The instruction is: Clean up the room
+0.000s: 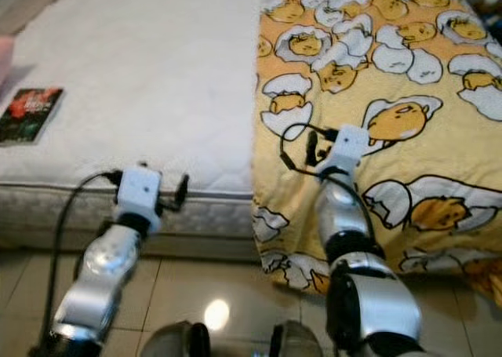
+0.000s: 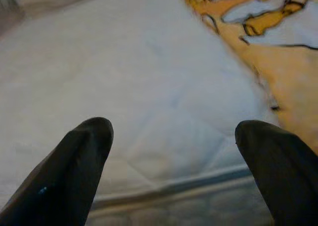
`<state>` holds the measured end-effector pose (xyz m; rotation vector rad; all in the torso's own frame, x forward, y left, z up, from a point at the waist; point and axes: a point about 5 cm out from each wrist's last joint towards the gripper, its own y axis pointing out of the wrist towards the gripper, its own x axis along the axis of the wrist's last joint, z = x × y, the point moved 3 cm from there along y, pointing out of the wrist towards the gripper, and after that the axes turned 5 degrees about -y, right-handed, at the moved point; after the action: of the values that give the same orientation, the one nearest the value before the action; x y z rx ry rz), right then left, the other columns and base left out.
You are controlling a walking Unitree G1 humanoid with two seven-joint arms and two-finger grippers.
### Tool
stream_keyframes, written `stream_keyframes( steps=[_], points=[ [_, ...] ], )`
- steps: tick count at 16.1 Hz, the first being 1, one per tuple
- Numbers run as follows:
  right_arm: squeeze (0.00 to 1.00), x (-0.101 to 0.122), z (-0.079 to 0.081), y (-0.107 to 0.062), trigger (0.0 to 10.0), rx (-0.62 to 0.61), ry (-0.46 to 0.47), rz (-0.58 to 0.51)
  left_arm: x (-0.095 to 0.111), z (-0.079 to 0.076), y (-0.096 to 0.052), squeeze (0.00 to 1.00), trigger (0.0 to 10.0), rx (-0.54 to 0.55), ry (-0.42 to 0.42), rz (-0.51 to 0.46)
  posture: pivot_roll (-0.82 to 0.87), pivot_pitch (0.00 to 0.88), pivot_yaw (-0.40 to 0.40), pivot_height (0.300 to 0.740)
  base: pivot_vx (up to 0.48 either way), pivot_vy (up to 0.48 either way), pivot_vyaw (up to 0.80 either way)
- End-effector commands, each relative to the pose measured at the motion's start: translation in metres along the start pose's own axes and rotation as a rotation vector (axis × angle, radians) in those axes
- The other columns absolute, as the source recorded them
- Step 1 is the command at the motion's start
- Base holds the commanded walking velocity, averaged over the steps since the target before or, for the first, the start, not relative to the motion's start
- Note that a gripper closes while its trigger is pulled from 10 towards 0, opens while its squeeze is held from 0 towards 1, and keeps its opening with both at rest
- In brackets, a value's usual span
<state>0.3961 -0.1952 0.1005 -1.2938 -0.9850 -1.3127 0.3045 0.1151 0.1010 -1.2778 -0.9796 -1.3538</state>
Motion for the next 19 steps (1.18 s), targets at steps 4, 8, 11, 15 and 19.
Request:
stream_keyframes(
  steps=[4, 8, 11, 15, 19],
  points=[
    [0.00, 0.003, 0.012, 0.006, 10.0, 0.047, -0.003, 0.042, -0.002, 0.012, -0.009, 0.00, 10.0, 0.051, -0.012, 0.031, 0.21, 0.246, 0.070, 0.740, 0.480, 0.000, 0.00],
    [0.00, -0.009, 0.015, 0.006, 10.0, 0.037, 0.135, 0.146, -0.005, 0.011, -0.018, 0.00, 10.0, 0.050, -0.003, 0.056, 0.23, 0.266, 0.075, 0.740, 0.098, 0.000, 0.00],
    [0.00, -0.015, 0.016, 0.005, 10.0, 0.007, 0.159, 0.180, -0.006, 0.019, -0.023, 0.00, 10.0, 0.071, -0.002, 0.071, 0.24, 0.278, 0.074, 0.740, 0.000, 0.000, 0.00],
    [0.00, -0.025, 0.017, 0.001, 10.0, 0.008, 0.167, 0.237, -0.005, 0.020, -0.029, 0.00, 10.0, 0.076, 0.001, 0.081, 0.26, 0.301, 0.082, 0.740, 0.000, 0.000, 0.00],
    [0.00, -0.015, 0.021, 0.005, 10.0, 0.061, 0.006, 0.197, -0.006, 0.023, -0.043, 0.00, 10.0, 0.081, 0.010, 0.101, 0.28, 0.346, 0.090, 0.740, 0.000, 0.000, 0.00]
  ],
)
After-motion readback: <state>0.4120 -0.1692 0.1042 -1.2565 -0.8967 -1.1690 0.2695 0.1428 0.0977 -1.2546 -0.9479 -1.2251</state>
